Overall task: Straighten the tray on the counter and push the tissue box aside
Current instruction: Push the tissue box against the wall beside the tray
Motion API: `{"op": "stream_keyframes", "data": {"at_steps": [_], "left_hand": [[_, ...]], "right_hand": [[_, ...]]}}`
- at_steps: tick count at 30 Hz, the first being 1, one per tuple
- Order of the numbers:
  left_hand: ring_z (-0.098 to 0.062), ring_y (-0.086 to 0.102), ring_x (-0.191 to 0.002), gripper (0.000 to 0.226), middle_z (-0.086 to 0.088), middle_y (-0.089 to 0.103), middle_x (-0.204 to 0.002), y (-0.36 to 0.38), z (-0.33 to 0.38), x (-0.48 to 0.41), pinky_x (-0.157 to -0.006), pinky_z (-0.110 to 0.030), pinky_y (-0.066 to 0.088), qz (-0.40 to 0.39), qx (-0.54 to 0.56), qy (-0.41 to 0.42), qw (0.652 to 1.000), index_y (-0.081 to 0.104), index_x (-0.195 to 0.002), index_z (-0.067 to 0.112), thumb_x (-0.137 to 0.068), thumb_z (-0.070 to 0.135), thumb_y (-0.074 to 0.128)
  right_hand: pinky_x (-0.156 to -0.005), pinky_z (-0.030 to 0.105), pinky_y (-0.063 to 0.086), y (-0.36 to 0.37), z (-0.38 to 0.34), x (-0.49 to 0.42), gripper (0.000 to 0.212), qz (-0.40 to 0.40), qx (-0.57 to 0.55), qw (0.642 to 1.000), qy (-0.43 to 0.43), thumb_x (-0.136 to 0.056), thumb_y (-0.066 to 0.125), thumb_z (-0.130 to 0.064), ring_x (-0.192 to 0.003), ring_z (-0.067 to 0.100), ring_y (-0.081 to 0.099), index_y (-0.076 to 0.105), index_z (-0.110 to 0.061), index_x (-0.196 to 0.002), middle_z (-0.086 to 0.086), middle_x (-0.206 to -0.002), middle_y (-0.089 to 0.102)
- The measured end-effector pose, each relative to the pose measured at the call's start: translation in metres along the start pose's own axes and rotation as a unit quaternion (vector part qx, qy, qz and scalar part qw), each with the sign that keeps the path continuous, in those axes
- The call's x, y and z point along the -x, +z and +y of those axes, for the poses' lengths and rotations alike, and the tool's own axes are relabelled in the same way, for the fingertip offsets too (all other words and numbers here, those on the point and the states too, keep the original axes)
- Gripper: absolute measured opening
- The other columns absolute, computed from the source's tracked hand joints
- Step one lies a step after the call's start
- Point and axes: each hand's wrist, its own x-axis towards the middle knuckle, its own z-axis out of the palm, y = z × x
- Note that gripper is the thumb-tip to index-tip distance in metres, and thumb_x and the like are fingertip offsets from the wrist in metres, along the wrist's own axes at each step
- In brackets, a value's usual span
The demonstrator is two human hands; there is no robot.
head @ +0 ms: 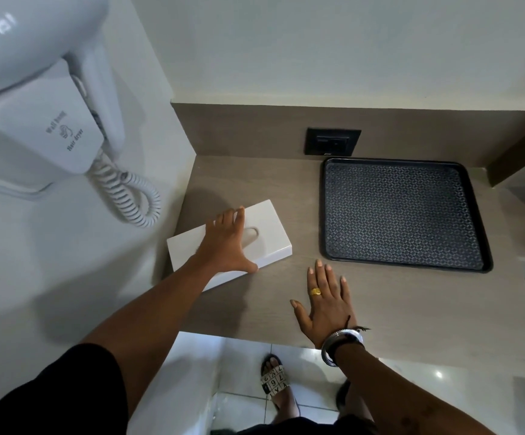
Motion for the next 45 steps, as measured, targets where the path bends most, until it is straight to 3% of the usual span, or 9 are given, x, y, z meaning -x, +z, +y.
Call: {"op": "stream_keyframes", "data": {"at_steps": [4, 10, 19, 28, 33, 38, 41, 43, 45], "left_hand": [[-0.035, 0.040, -0.133, 0.137, -0.014, 0.036, -0.148, -0.003, 0.003, 0.000, -0.109, -0.052, 0.036, 0.010, -0.005, -0.012, 1.000, 0.014, -0.148, 0.014, -0.041, 0.078, 0.073], [-0.037, 0.029, -0.143, 0.143, -0.017, 0.026, -0.157, -0.028, 0.005, -0.021, -0.115, -0.055, 0.026, 0.043, 0.076, -0.170, 0.982, 0.003, -0.152, 0.017, -0.045, 0.077, 0.076], [-0.040, 0.031, -0.141, 0.142, -0.022, 0.030, -0.153, -0.057, -0.014, -0.076, -0.114, -0.056, 0.030, 0.078, 0.114, -0.329, 0.934, 0.009, -0.153, 0.004, -0.051, 0.076, 0.077], [-0.042, 0.037, -0.135, 0.145, -0.025, 0.035, -0.150, -0.042, -0.023, -0.100, -0.110, -0.057, 0.031, 0.067, 0.117, -0.403, 0.905, 0.016, -0.151, 0.000, -0.046, 0.079, 0.076], [-0.041, 0.041, -0.131, 0.143, -0.023, 0.040, -0.146, -0.035, -0.023, -0.106, -0.107, -0.055, 0.033, 0.082, 0.116, -0.411, 0.901, 0.020, -0.150, -0.001, -0.045, 0.081, 0.073], [-0.044, 0.031, -0.140, 0.122, -0.031, 0.031, -0.152, -0.030, -0.024, -0.087, -0.116, -0.054, 0.024, 0.118, 0.082, -0.310, 0.940, 0.025, -0.148, -0.003, -0.068, 0.083, 0.056], [-0.035, 0.013, -0.151, 0.107, -0.024, 0.015, -0.161, -0.021, -0.035, -0.049, -0.121, -0.053, 0.013, 0.133, 0.036, -0.102, 0.985, 0.023, -0.152, 0.008, -0.077, 0.081, 0.046], [-0.030, 0.012, -0.152, 0.104, -0.017, 0.014, -0.164, -0.011, -0.046, -0.018, -0.121, -0.054, 0.016, 0.135, -0.006, 0.043, 0.990, 0.025, -0.154, 0.014, -0.077, 0.082, 0.042], [-0.025, 0.007, -0.153, 0.105, -0.012, 0.009, -0.166, -0.001, -0.054, 0.006, -0.122, -0.052, 0.016, 0.106, -0.020, 0.093, 0.990, 0.019, -0.155, 0.022, -0.075, 0.085, 0.043]], "right_hand": [[-0.117, 0.050, 0.012, 0.001, 0.001, 0.000, 0.077, 0.004, -0.003, 1.000, -0.001, -0.090, 0.030, -0.061, -0.148, 0.026, 0.015, 0.026, -0.013, -0.151, 0.008, -0.161, 0.020], [-0.117, 0.051, 0.014, 0.002, 0.003, -0.001, 0.076, 0.004, -0.016, 1.000, -0.008, -0.090, 0.027, -0.060, -0.147, 0.027, 0.019, 0.031, -0.012, -0.149, 0.008, -0.160, 0.021], [-0.117, 0.050, 0.014, 0.003, 0.004, -0.004, 0.084, 0.000, -0.026, 1.000, -0.004, -0.085, 0.023, -0.068, -0.147, 0.025, 0.017, 0.033, -0.014, -0.148, 0.006, -0.160, 0.021], [-0.117, 0.049, 0.011, 0.002, 0.003, -0.005, 0.084, -0.004, -0.032, 0.999, -0.002, -0.084, 0.036, -0.066, -0.148, 0.024, 0.014, 0.030, -0.015, -0.150, 0.005, -0.161, 0.018], [-0.118, 0.051, 0.012, 0.001, 0.003, -0.004, 0.083, -0.014, -0.034, 0.999, -0.002, -0.086, 0.025, -0.067, -0.148, 0.026, 0.014, 0.028, -0.014, -0.150, 0.008, -0.161, 0.019], [-0.118, 0.053, 0.012, 0.003, 0.004, -0.005, 0.083, -0.033, -0.031, 0.999, -0.003, -0.087, 0.030, -0.066, -0.149, 0.027, 0.011, 0.026, -0.013, -0.151, 0.008, -0.162, 0.017], [-0.117, 0.054, 0.013, 0.001, 0.004, -0.005, 0.084, -0.047, -0.031, 0.998, 0.001, -0.087, 0.031, -0.067, -0.149, 0.028, 0.011, 0.025, -0.013, -0.151, 0.008, -0.162, 0.017], [-0.117, 0.054, 0.014, 0.000, 0.003, -0.006, 0.084, -0.050, -0.027, 0.998, 0.001, -0.087, 0.031, -0.067, -0.149, 0.029, 0.011, 0.026, -0.013, -0.150, 0.009, -0.162, 0.017], [-0.117, 0.054, 0.013, 0.002, 0.003, -0.006, 0.085, -0.045, -0.016, 0.999, 0.000, -0.086, 0.032, -0.068, -0.149, 0.029, 0.010, 0.025, -0.012, -0.150, 0.009, -0.162, 0.016]]}}
